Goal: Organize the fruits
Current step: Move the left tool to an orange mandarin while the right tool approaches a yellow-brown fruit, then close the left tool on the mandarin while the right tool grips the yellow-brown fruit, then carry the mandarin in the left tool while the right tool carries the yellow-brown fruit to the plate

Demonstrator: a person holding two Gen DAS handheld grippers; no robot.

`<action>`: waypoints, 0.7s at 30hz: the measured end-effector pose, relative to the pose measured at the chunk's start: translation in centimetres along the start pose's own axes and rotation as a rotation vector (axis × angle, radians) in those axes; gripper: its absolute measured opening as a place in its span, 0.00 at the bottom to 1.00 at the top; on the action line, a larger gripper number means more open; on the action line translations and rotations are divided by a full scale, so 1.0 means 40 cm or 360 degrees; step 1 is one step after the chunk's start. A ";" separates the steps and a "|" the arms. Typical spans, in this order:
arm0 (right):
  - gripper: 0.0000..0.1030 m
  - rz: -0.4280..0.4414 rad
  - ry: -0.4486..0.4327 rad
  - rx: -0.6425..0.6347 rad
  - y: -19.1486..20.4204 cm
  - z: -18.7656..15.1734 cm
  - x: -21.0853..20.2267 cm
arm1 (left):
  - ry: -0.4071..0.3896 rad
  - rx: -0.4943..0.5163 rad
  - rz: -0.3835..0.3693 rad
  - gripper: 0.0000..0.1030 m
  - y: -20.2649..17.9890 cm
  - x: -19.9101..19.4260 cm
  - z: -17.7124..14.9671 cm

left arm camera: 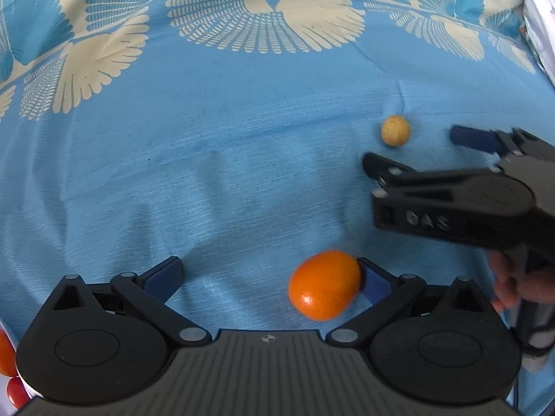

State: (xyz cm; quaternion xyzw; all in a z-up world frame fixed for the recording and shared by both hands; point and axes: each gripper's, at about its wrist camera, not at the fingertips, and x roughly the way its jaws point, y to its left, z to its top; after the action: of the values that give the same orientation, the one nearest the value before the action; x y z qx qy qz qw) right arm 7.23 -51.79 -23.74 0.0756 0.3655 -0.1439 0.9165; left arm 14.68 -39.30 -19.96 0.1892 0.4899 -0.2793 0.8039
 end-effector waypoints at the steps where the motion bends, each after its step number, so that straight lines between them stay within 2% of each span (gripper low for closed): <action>1: 0.99 0.0006 -0.0019 0.0000 0.001 0.004 0.006 | -0.0013 0.0005 0.0002 1.00 -0.002 -0.001 -0.001; 4: 0.99 -0.0005 -0.0065 0.0001 0.003 0.000 0.010 | -0.0025 0.0004 0.0012 0.99 -0.004 -0.010 -0.005; 5: 0.99 -0.0007 -0.0074 -0.0005 0.002 -0.003 0.006 | -0.0024 -0.0010 0.0012 0.91 -0.006 -0.016 -0.004; 6: 0.91 0.0022 -0.0083 -0.0010 0.003 -0.005 -0.001 | -0.0046 -0.0029 0.0004 0.82 -0.006 -0.029 -0.005; 7: 0.83 0.0064 -0.0097 -0.0012 0.006 -0.005 -0.011 | -0.0078 -0.0019 0.0000 0.57 -0.010 -0.046 -0.006; 8: 0.55 0.0092 -0.0105 -0.0016 0.012 -0.006 -0.021 | -0.0078 0.0012 -0.0009 0.38 -0.017 -0.057 -0.005; 9: 0.32 0.0116 -0.0094 -0.0003 0.015 -0.006 -0.026 | -0.0068 0.0018 -0.0010 0.37 -0.018 -0.063 -0.004; 10: 0.28 0.0122 -0.0086 0.0030 0.014 -0.006 -0.030 | -0.0066 -0.0007 -0.0021 0.37 -0.015 -0.068 -0.003; 14: 0.26 0.0052 -0.0079 0.0122 -0.003 -0.001 -0.059 | -0.0109 -0.0047 -0.0002 0.37 0.008 -0.114 -0.004; 21: 0.26 -0.0007 -0.0111 0.0204 -0.006 -0.012 -0.225 | -0.0170 -0.0099 0.0054 0.37 0.060 -0.248 -0.026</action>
State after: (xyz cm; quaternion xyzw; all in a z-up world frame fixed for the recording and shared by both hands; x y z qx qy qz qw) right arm 0.65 -50.03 -17.86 0.1281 0.3237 -0.1716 0.9216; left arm 11.87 -34.22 -11.48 0.1573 0.4514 -0.2602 0.8390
